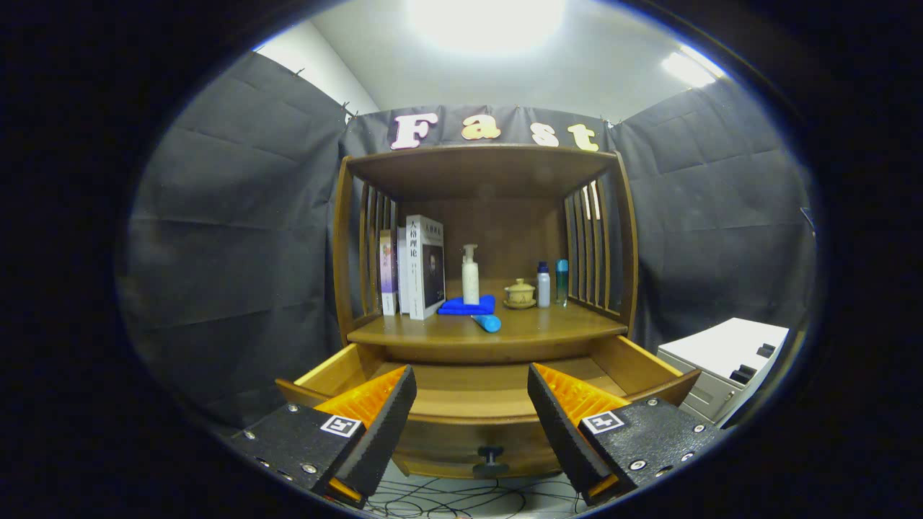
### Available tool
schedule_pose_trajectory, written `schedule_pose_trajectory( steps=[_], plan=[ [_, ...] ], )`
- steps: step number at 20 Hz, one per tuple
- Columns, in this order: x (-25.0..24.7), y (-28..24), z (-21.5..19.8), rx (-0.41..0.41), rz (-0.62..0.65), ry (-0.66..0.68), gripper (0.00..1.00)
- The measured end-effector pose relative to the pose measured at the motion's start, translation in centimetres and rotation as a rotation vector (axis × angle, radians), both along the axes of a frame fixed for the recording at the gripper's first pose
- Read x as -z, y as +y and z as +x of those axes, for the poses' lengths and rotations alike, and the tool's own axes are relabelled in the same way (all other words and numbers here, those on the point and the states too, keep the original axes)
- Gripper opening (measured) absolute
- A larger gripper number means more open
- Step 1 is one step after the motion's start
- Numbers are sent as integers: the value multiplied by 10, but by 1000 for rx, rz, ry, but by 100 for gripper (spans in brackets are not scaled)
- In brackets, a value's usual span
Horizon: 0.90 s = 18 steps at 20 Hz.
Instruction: Pull open the drawer, take out the items inside it, and place them on the countertop above the cabinet.
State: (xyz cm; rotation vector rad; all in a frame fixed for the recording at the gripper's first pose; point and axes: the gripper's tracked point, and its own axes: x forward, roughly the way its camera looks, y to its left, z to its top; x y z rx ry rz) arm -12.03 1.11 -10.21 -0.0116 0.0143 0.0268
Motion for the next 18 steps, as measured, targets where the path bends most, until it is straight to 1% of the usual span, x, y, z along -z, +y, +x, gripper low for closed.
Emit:
schedule_pose_trajectory(
  steps=[3, 6, 9, 14, 18],
  plan=[
    [37, -8, -6, 46, -18, 74, 95],
    [63, -13, -5, 85, 4, 127, 96],
    [85, -15, -2, 106, 13, 171, 95],
    [98, -14, 4, 127, -4, 189, 96],
    [95, -16, 13, 142, -6, 175, 96]
  ],
)
